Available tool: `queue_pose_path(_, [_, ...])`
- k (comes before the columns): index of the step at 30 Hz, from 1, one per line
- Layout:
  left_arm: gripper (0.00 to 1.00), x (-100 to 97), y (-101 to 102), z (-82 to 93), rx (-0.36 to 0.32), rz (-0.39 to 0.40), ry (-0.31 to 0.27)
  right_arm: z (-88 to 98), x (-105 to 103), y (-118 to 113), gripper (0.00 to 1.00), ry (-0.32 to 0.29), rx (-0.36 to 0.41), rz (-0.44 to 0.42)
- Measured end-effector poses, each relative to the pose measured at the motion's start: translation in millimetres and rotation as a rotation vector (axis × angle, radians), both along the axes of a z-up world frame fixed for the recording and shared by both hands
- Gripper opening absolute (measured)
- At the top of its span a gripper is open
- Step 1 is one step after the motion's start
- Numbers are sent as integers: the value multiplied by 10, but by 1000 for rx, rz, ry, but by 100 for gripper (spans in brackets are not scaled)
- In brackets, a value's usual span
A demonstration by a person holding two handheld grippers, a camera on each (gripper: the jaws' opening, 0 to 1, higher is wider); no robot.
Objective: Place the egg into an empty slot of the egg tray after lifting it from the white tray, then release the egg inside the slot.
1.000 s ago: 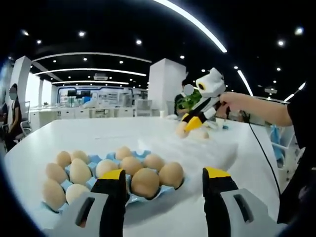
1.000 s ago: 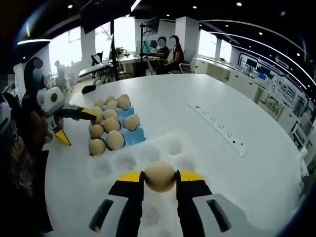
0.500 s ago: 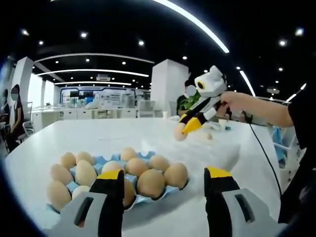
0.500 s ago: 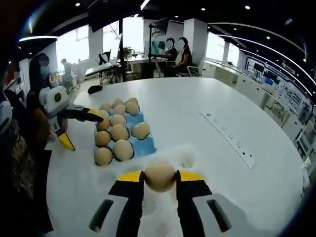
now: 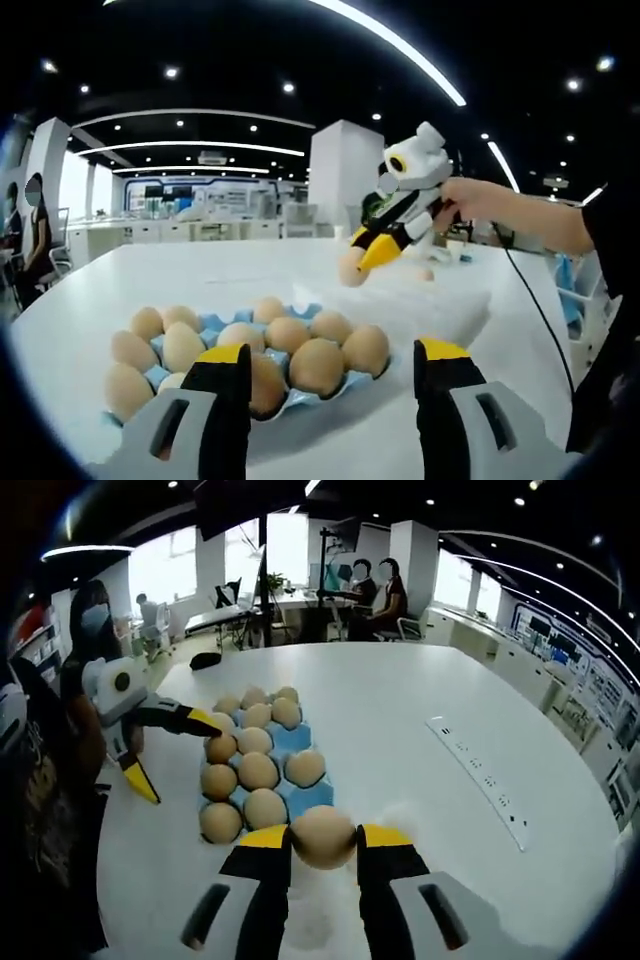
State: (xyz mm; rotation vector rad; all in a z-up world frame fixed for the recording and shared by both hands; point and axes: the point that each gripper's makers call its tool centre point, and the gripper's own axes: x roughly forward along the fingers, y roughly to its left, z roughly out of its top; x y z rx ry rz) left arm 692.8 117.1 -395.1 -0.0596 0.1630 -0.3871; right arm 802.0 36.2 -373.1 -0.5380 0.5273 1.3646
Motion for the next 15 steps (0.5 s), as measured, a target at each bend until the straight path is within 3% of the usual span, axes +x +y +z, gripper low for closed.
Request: queue_pose_path(15, [68,-83,-72,7,29,5,5,30,-159,458,27,-9,0,98])
